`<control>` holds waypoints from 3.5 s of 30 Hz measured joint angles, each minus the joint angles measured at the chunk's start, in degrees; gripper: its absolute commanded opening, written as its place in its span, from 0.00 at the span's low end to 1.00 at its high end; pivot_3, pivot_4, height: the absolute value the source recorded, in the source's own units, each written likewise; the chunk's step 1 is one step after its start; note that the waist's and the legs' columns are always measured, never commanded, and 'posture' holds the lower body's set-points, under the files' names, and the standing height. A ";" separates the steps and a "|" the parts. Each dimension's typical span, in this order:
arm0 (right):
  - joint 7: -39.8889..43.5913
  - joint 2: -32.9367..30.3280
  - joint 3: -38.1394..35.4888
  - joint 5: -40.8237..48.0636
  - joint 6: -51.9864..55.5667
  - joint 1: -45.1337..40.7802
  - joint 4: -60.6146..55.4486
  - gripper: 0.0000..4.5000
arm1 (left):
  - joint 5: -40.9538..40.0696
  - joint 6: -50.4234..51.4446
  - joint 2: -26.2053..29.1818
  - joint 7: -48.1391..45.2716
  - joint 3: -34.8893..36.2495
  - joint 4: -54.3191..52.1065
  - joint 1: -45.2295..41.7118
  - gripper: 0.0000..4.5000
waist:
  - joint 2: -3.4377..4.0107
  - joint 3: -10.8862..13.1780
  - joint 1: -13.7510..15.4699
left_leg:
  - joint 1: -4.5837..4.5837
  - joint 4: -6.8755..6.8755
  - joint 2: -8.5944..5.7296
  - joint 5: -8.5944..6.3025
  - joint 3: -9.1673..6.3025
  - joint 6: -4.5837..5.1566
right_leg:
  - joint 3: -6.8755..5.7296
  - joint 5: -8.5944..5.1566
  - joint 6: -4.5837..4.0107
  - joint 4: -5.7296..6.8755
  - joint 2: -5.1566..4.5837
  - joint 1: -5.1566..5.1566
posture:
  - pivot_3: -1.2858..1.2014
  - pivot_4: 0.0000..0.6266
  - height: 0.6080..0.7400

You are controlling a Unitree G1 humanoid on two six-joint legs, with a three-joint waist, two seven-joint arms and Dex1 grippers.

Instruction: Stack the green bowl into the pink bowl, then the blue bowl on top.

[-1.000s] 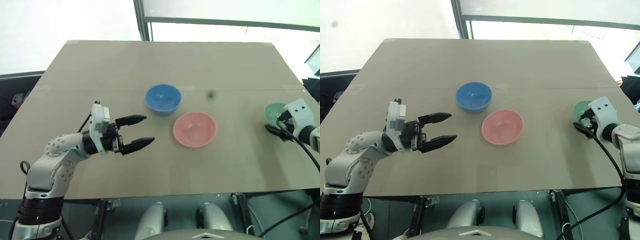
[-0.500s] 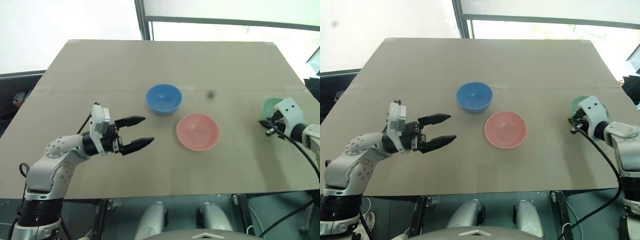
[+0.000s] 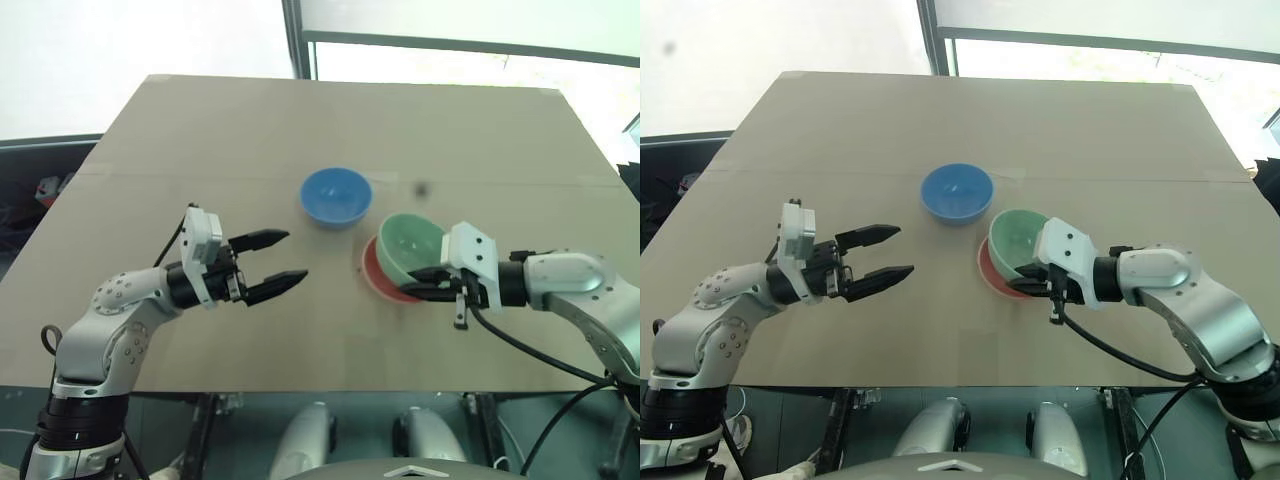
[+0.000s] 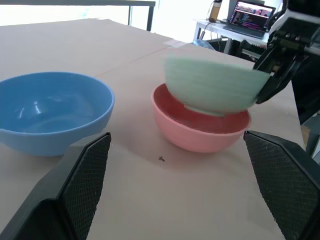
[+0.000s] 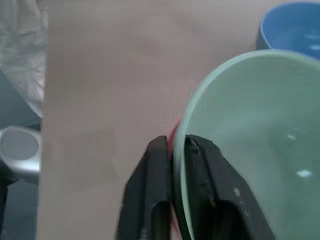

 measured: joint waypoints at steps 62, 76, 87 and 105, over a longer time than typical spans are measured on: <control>-11.38 -0.01 -45.03 13.53 -3.17 33.14 -13.49 0.90 | 30.80 -41.00 -10.16 -20.63 -32.33 25.25 -43.39 0.16 | -0.19 0.14 -1.03 | -0.61 0.90 -0.30 0.16 -0.28 0.12 | -0.41 0.22 0.47 0.27 0.09 0.13 | 0.52 0.24 1.00; -15.02 0.56 -35.97 9.57 -6.22 34.39 -14.14 0.90 | 25.67 -20.59 -4.93 -15.91 -24.65 15.55 -35.17 0.38 | -0.19 0.13 -1.07 | -0.57 0.77 -0.34 0.28 -0.24 0.24 | -0.22 0.37 0.72 0.26 0.06 0.06 | 0.52 0.24 1.00; -12.16 0.31 -29.74 4.80 -11.89 27.08 -4.64 0.90 | 31.22 -25.53 -10.47 -10.89 -27.78 12.24 -33.19 0.38 | -0.21 0.14 0.37 | -0.58 0.85 -0.44 0.39 -0.15 0.30 | -0.03 0.39 0.76 0.24 0.01 0.06 | 0.52 0.24 1.00; -9.46 1.40 -30.61 5.87 -18.36 30.02 -8.18 0.90 | 46.67 -43.50 1.55 -11.02 -30.61 29.14 -39.08 0.93 | -0.20 0.15 0.46 | -0.63 0.83 -0.51 0.40 -0.16 0.29 | -0.05 0.40 0.78 0.24 0.00 0.02 | 0.52 0.24 1.00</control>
